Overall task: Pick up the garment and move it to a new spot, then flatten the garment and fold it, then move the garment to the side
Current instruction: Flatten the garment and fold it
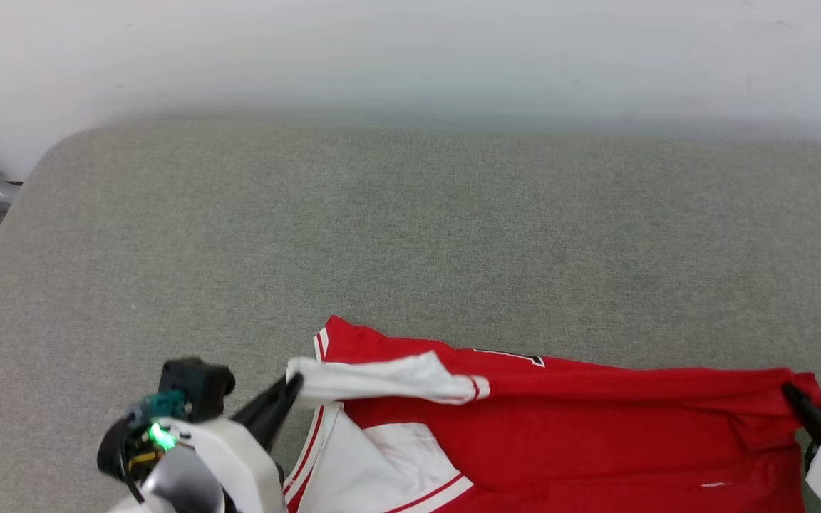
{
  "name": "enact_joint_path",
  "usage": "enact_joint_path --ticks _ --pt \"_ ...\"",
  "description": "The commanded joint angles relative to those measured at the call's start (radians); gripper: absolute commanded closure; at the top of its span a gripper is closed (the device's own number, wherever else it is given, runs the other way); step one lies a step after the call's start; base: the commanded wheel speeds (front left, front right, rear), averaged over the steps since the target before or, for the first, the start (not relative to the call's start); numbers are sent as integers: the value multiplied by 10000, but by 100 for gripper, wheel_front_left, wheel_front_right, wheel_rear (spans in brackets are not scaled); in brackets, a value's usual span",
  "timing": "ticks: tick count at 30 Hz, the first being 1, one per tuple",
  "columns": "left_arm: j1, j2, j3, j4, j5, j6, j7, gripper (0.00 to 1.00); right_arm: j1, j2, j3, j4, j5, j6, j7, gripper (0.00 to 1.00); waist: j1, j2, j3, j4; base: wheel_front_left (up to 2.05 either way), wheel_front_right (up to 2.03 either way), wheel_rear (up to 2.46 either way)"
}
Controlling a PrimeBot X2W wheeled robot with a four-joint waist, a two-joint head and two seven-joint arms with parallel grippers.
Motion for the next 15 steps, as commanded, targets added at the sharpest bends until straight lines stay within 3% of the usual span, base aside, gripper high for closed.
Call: enact_joint_path --ticks 1,9,15 --pt "136 40 -41 -9 -34 56 -44 100 113 -13 -26 -64 68 -16 10 100 1 0 -24 -8 0 0 0" --pt "1212 159 -576 604 -39 -3 -51 100 1376 -386 413 -965 584 -16 676 100 1 0 -169 -56 0 0 0" --pt "1280 -61 -792 1245 -32 -189 -141 100 1749 -1166 1156 -1354 -57 -16 466 100 1 0 -147 -130 0 0 0"
